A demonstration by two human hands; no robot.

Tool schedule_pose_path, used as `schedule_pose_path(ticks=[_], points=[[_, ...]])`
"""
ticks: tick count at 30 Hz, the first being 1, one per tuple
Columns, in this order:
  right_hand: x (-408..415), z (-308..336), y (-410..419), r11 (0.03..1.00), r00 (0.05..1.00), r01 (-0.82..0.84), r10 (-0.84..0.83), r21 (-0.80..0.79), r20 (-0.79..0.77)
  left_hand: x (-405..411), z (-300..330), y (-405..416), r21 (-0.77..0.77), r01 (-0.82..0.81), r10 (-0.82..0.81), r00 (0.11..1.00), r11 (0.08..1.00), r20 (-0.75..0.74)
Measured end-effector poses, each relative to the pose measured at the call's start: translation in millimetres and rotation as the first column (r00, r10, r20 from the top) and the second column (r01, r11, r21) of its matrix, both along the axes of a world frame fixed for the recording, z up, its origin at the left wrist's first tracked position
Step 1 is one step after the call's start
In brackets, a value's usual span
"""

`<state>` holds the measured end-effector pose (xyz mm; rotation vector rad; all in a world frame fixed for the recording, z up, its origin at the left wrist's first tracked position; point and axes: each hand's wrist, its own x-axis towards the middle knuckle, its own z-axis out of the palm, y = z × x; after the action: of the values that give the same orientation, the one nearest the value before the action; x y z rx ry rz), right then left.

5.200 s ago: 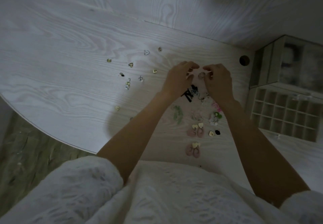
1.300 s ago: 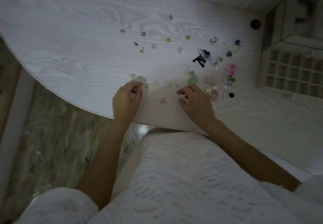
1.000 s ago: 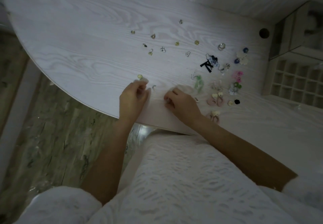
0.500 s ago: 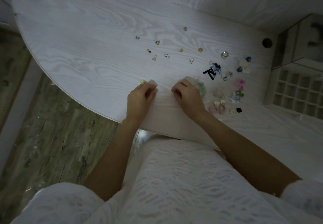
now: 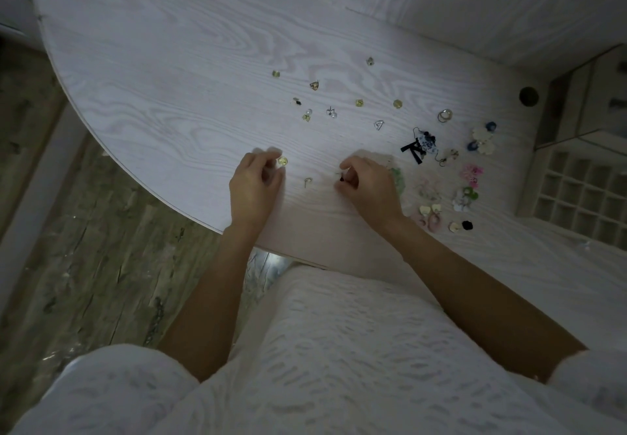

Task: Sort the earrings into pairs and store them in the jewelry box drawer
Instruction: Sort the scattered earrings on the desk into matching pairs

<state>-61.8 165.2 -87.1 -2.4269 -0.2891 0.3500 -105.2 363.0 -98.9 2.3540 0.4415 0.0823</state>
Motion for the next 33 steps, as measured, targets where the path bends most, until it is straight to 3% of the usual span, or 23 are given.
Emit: schedule_pose_path(ticks=[11, 18, 25, 33], points=[[3.5, 1.3, -9.9, 0.999, 1.0, -0.026, 0.025, 0.04, 0.017, 2.8, 0.4, -2.5, -0.003, -0.008, 0.008, 1.0, 1.0, -0.021], [12.7, 0.7, 4.9, 0.999, 0.999, -0.036, 0.037, -0.02, 0.034, 9.8, 8.4, -5.5, -0.017, 0.003, -0.004, 1.0, 1.0, -0.025], [28.1, -0.9, 5.7, 1.0, 0.997, 0.01, -0.008, -0.023, 0.076, 79.8, 18.8, 1.7, 0.046, 0.07, -0.072, 0.997, 0.996, 0.04], [20.5, 1.8, 6.3, 0.996, 0.991, -0.076, 0.079, -0.035, 0.111, 115.3, 4.6, 10.9, 0.106, 0.148, -0.14, 0.987, 0.983, -0.082]])
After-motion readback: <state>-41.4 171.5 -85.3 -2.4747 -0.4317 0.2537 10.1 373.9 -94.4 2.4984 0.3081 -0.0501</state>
